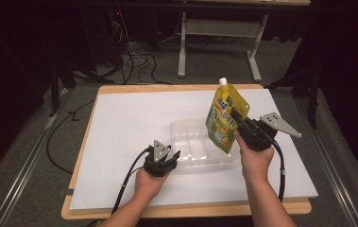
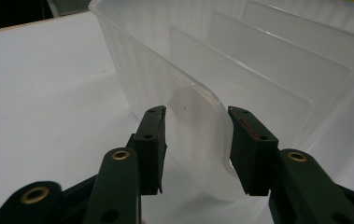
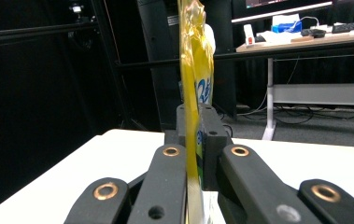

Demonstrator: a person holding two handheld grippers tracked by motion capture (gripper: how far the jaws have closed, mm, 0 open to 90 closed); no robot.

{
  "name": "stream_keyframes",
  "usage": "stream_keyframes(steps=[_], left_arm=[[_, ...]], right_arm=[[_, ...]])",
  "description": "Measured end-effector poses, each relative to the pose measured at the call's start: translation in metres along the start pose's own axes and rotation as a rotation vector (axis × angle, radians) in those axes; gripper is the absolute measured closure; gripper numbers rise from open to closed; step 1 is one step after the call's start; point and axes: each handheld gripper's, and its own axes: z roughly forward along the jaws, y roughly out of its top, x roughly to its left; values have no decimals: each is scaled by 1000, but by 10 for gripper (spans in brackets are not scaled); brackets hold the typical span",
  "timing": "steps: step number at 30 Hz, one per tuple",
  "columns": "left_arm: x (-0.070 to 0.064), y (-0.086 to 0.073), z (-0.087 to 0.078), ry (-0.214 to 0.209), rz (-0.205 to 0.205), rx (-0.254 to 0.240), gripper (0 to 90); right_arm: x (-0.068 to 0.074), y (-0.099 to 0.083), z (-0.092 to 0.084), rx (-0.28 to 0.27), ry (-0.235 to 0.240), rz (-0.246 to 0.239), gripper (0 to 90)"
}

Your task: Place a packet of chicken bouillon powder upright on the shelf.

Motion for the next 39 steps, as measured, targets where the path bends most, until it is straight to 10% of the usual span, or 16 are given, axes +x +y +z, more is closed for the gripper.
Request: stream_keyframes(steps=[39], left_arm=[[-3, -1, -4, -6, 3, 7, 607]], right_arm=[[3, -31, 21, 28, -21, -16, 900]])
